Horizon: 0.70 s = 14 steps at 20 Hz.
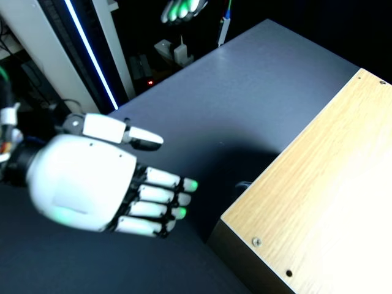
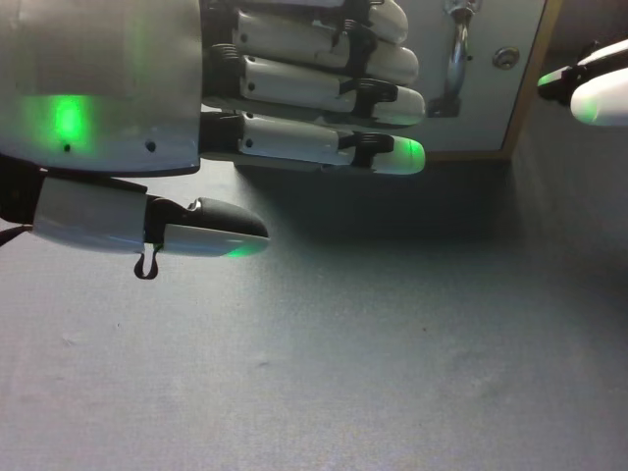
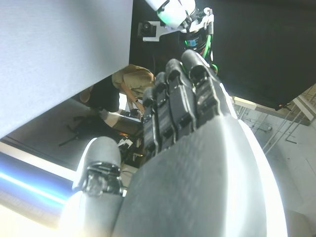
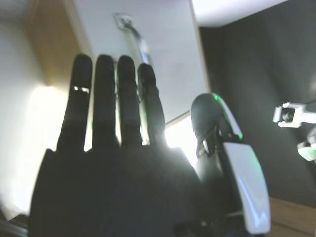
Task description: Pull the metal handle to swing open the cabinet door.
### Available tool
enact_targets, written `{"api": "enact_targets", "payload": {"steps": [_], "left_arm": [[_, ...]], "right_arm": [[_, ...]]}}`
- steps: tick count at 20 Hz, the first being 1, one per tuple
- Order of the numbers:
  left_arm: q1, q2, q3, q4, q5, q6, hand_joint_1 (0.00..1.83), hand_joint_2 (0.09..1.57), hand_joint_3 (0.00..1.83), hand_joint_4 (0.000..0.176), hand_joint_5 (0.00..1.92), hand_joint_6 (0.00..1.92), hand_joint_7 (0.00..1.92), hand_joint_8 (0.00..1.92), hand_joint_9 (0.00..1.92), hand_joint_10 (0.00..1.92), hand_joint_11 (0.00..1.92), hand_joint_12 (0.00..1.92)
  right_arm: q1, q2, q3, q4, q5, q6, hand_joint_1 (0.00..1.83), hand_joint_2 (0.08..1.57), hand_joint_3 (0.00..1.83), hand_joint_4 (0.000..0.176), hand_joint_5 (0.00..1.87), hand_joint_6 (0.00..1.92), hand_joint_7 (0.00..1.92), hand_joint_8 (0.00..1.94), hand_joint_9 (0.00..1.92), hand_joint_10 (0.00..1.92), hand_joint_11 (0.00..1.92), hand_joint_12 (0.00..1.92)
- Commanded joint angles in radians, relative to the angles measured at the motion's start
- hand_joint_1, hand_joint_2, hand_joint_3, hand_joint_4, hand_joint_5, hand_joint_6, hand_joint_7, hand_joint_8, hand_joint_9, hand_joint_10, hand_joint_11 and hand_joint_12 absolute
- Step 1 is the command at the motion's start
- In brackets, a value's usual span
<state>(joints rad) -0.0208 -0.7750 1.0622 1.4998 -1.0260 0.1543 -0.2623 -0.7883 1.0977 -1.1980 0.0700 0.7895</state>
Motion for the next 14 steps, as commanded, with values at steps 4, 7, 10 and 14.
{"api": "enact_targets", "payload": {"steps": [4,7,10,14], "left_arm": [[-0.008,0.006,0.0,-0.098,-0.025,0.009,0.0,1.57,0.03,0.0,0.27,0.0,0.29,0.0,0.26,0.0,0.0,0.63],[-0.008,0.006,0.0,-0.098,-0.025,0.009,0.0,1.57,0.02,0.0,0.27,0.0,0.28,0.0,0.26,0.0,0.0,0.61],[-0.008,0.006,0.0,-0.098,-0.025,0.009,0.0,1.57,0.04,0.0,0.28,0.0,0.29,0.0,0.26,0.0,0.0,0.63],[-0.008,0.006,0.0,-0.098,-0.025,0.009,0.0,1.57,0.04,0.0,0.28,0.0,0.29,0.0,0.27,0.0,0.0,0.64]], "right_arm": [[0.0,0.02,-0.006,0.114,-0.007,0.008,0.0,1.51,0.0,0.0,0.36,0.0,0.36,0.0,0.32,0.0,0.0,0.85],[-0.004,0.025,-0.018,0.17,-0.042,0.008,0.0,1.52,0.0,0.0,0.36,0.0,0.37,0.0,0.32,0.0,0.0,0.85],[-0.007,0.026,-0.031,0.245,-0.08,0.008,0.0,1.51,0.0,0.0,0.36,0.0,0.36,0.0,0.32,0.0,0.0,0.85],[-0.007,0.023,-0.058,0.313,-0.154,0.008,0.0,1.52,0.0,0.0,0.35,0.0,0.36,0.0,0.32,0.0,0.0,0.85]]}}
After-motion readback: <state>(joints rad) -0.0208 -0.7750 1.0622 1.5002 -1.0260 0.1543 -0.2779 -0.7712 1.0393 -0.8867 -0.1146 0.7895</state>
